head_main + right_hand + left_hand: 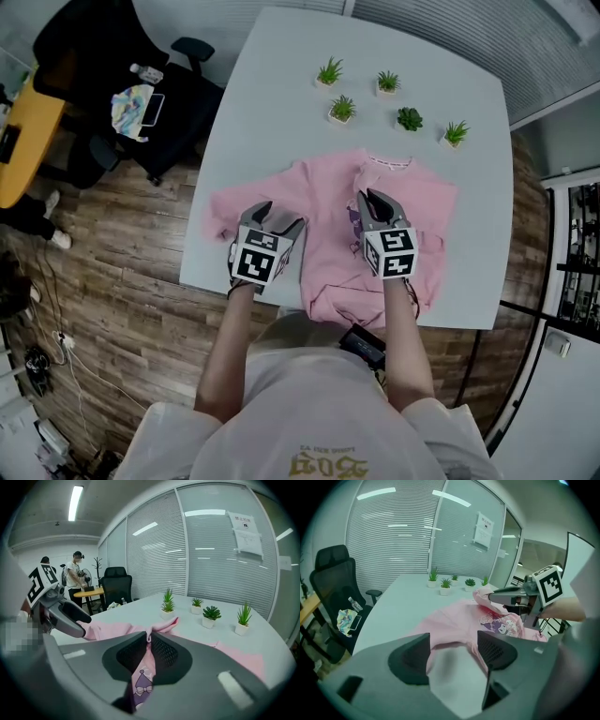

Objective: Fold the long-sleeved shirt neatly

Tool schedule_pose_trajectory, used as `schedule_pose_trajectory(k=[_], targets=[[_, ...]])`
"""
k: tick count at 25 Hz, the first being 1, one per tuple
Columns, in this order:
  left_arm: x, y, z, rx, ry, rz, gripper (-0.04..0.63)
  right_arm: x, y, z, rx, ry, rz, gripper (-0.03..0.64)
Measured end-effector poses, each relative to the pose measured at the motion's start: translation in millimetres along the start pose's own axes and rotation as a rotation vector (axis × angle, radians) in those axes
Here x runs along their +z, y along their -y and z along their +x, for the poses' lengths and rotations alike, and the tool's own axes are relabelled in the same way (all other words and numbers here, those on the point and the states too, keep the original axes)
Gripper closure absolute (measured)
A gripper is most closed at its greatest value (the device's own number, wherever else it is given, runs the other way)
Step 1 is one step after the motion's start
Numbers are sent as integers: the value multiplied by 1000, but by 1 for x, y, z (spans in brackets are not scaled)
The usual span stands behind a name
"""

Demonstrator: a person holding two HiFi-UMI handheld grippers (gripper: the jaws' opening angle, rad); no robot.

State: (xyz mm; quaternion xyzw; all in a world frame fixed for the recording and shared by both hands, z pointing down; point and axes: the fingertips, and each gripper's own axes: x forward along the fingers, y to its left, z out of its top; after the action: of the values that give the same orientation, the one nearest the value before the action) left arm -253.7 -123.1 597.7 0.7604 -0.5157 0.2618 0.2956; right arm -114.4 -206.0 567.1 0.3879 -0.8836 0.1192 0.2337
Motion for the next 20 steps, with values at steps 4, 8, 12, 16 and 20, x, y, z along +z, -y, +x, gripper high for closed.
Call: schedule_pose_trajectory(k=[4,8,12,16,20], targets=[[-7,-3,4,-8,-13,-3,272,-14,-11,16,31,-36,-35,574],[-9,-8,6,-6,-22,-10,270,-28,-17,29,48,-80,-62,574],[-11,-10,6,-4,-25,-15,272,-37,-24,38,64,-113,-98,574],[-13,-11,8,-5,-30,-20,270,-45,-35,44,115,-132,-90,550],[-13,-12,8,-5,-30,-22,270,-48,-46,46,150,-145,-86,474]])
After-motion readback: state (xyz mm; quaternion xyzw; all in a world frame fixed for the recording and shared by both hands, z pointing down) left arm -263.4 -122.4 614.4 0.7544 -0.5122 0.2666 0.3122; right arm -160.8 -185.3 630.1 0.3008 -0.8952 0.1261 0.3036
